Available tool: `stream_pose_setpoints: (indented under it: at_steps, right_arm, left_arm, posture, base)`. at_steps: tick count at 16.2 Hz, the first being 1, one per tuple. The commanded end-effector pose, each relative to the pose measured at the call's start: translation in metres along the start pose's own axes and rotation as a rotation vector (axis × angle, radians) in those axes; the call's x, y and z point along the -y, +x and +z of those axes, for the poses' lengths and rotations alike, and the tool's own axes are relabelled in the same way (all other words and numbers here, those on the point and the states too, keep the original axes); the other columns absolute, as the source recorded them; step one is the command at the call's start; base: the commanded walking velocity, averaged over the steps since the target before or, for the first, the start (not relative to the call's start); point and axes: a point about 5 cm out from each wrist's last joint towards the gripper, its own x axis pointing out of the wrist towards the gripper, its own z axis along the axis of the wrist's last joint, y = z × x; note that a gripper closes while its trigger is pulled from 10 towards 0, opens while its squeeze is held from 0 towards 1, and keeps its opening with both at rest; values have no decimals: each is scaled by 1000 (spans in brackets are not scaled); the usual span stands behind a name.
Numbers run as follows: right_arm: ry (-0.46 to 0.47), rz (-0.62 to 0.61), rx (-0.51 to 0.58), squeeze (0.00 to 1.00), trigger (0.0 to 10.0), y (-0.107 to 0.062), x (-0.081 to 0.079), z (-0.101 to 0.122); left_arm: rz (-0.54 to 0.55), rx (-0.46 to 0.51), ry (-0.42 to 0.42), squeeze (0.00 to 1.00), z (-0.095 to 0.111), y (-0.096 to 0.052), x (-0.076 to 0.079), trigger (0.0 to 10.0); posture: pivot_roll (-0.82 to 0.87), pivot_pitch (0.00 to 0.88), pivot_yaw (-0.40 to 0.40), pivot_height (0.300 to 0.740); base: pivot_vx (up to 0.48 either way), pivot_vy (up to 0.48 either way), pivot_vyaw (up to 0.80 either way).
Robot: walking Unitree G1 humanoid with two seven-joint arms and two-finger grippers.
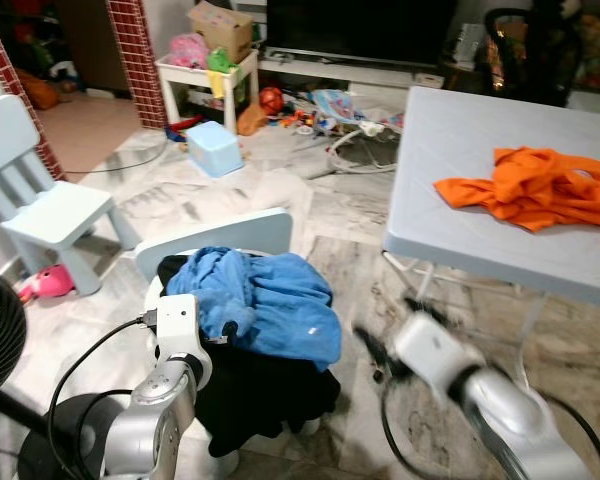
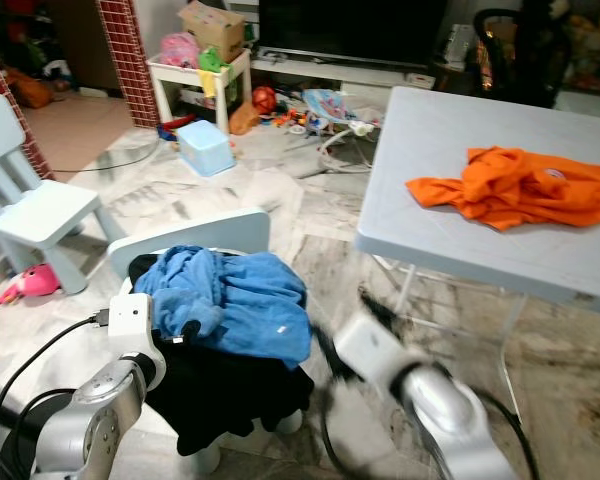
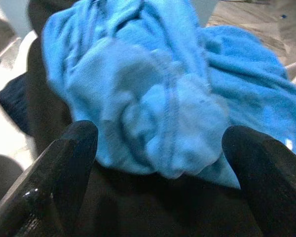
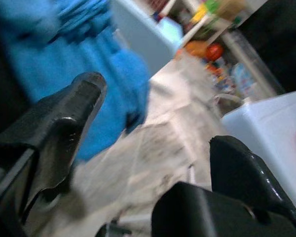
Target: Hang hanger
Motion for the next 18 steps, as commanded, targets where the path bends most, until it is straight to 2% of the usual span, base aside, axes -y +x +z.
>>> stream_pose_setpoints:
  at_steps: [1, 2, 5, 8, 12, 15, 18]
  right_arm:
    - [-23, -14, 14, 0, 10000, -3, 4, 8]
    - [-37, -61, -13, 0, 10000, -5, 11, 6]
    - [-41, -48, -14, 0, 10000, -4, 11, 9]
    - [-63, -22, -14, 0, 10000, -3, 8, 13]
    - [-67, -64, 11, 0, 10000, -6, 12, 15]
    - [-52, -90, 26, 0, 10000, -6, 19, 20]
    - [-3, -107, 27, 0, 10000, -6, 19, 20]
  left_arm:
    - [-35, -3, 16, 0, 4, 3, 8, 10000]
    - [-54, 0, 27, 0, 6, 4, 14, 10000]
    - [-74, -10, 48, 0, 5, 4, 19, 10000]
    - [-38, -27, 32, 0, 1, 8, 14, 10000]
    - [-6, -16, 35, 0, 5, 13, 7, 10000]
    - [-12, -29, 39, 0, 6, 17, 5, 10000]
    - [-26, -34, 26, 0, 10, 29, 8, 10000]
  posture:
    - [-127, 26, -51, 740]
    - [-129, 32, -52, 740]
    - [-127, 41, -55, 740]
    - [-126, 49, -61, 740]
    - [-129, 51, -61, 740]
    - [-135, 56, -53, 740]
    - [-140, 65, -48, 740]
  base:
    - [0, 0, 0]
    - [0, 0, 0]
    - [0, 0, 0]
    - [0, 0, 0]
    - [0, 0, 0]
    - [0, 0, 0]
    - [0, 0, 0]
